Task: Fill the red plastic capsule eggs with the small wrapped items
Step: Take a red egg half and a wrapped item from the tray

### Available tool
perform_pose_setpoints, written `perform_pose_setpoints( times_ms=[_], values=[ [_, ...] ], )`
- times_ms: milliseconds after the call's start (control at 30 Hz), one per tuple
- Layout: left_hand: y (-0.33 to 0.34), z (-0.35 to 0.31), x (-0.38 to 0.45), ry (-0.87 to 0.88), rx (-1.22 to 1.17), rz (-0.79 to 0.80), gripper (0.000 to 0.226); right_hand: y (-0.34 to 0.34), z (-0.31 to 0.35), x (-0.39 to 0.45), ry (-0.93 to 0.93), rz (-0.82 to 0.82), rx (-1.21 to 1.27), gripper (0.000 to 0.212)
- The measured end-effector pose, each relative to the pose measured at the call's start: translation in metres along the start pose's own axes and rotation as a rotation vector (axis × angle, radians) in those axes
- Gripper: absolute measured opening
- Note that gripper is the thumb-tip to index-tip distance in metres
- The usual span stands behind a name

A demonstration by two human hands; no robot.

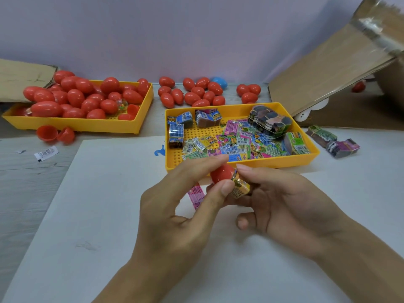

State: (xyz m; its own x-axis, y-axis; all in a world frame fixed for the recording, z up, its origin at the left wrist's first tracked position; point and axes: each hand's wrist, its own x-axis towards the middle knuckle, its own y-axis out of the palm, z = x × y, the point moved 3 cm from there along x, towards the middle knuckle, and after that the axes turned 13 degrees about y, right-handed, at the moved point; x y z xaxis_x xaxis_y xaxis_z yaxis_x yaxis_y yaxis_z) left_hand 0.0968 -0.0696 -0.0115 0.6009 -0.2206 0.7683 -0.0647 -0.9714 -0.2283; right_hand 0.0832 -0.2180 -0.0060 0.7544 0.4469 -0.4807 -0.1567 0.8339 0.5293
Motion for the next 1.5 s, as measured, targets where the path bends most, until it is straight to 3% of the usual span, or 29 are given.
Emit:
perform_pose_setpoints(
  times_ms=[167,400,633,833,967,1067,1267,1500],
  values=[
    [-0.001,-0.002,-0.002,0.013,0.026,-0.064,0.027,-0.002,0.002,0.001,-0.087,-0.131,-0.119,0.033],
    [0.0,0.007,-0.005,-0.13,-0.124,-0.057,0.033,-0.003,-0.001,0.002,-0.079,-0.11,-0.051,0.031],
    [0.005,0.008,-0.006,-0.112,-0.197,-0.033,0.026,-0.003,-0.001,0.003,-0.095,-0.067,0.001,0.023],
    [0.007,0.013,-0.009,-0.205,-0.225,0.05,0.043,-0.004,-0.004,0.004,-0.099,-0.152,-0.008,0.041],
    [0.001,0.014,-0.005,-0.129,-0.168,-0.047,0.039,-0.003,0.0,0.004,-0.076,-0.128,0.084,0.028],
    [-0.004,0.016,-0.002,-0.134,-0.282,-0.146,0.04,-0.001,-0.001,0.002,-0.056,-0.121,-0.001,0.023],
    [-0.003,0.017,-0.001,-0.149,-0.319,-0.105,0.027,-0.001,-0.002,-0.001,-0.088,-0.161,-0.087,0.012],
    [-0.005,0.015,-0.002,-0.105,-0.259,-0.059,0.024,-0.001,-0.001,-0.003,-0.139,-0.207,-0.202,0.016]
  ],
)
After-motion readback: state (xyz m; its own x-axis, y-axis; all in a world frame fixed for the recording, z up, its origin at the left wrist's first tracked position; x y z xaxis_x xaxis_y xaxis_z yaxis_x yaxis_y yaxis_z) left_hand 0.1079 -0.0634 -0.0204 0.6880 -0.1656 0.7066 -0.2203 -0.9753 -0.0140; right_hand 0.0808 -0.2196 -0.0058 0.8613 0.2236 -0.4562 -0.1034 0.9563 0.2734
